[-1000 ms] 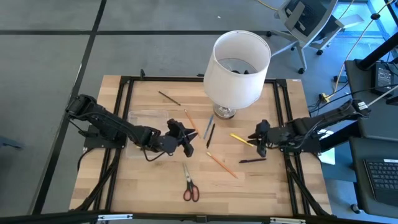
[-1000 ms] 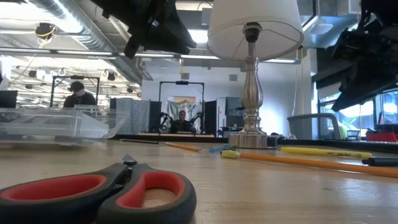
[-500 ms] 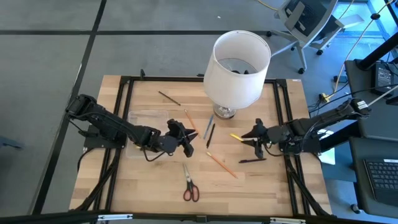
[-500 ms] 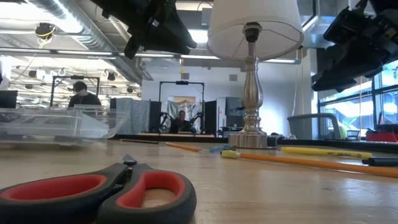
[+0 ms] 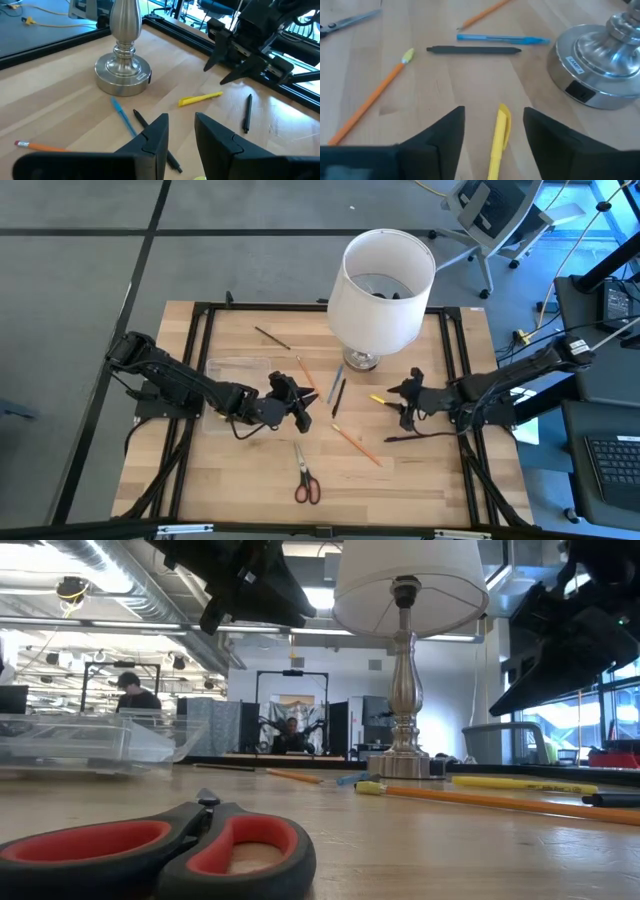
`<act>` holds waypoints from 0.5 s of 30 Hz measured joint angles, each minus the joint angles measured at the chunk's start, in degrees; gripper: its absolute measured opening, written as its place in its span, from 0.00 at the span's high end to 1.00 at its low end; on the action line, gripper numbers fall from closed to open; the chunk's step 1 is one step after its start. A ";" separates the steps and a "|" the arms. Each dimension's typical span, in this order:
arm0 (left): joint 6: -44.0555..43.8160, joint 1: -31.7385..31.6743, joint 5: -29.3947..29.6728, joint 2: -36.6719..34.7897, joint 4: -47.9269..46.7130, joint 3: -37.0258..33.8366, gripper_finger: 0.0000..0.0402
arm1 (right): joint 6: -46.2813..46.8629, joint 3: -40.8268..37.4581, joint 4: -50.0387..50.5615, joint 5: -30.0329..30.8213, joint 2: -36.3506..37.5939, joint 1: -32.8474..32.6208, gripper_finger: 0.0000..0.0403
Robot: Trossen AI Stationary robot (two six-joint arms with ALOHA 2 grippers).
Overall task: Pick & place school supplies into a supply box
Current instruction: Put the yellow pen into the transparent supply box
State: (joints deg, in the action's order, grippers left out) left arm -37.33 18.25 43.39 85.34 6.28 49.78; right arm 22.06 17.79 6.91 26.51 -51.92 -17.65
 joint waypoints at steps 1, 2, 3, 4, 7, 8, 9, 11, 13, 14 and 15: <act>-0.01 0.04 0.00 -0.02 -0.02 0.00 0.78 | 0.11 -0.01 -0.52 -0.01 -0.43 0.00 0.46; 0.00 0.03 -0.01 -0.02 -0.02 0.00 0.78 | 0.10 -0.01 -1.01 -0.03 -0.81 0.00 0.45; 0.01 0.03 -0.02 -0.02 -0.02 0.00 0.78 | -0.06 -0.01 -1.62 -0.04 -1.23 0.00 0.45; 0.01 0.03 -0.02 -0.02 -0.02 0.00 0.78 | -0.28 -0.01 -2.08 0.06 -1.63 0.00 0.44; 0.01 0.03 -0.02 -0.02 -0.02 0.00 0.78 | -0.28 -0.01 -2.35 0.98 -3.04 0.00 0.44; 0.01 0.03 0.00 -0.02 -0.02 0.00 0.78 | -0.22 -0.01 -2.44 1.84 -3.57 0.00 0.44; 0.01 0.03 -0.01 -0.03 -0.02 0.00 0.78 | 0.38 -0.01 -2.48 2.95 -4.14 0.00 0.44; 0.01 0.03 -0.28 -0.04 -0.02 0.00 0.78 | 2.19 -0.01 -2.44 5.17 -5.37 0.00 0.44; 0.01 0.03 -0.97 -0.04 -0.02 0.00 0.78 | 3.24 -0.01 -2.49 6.02 -6.73 0.04 0.44; 0.01 0.03 -1.49 -0.04 -0.02 0.00 0.78 | 3.43 -0.01 -2.45 5.99 -7.47 0.04 0.44; 0.01 0.03 -1.81 -0.04 -0.02 0.00 0.78 | 4.09 -0.01 -2.47 5.84 -8.27 0.04 0.44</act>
State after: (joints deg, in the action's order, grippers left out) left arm -37.32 18.28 41.58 85.30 6.26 49.78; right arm 26.15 17.78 4.44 32.35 -60.19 -17.61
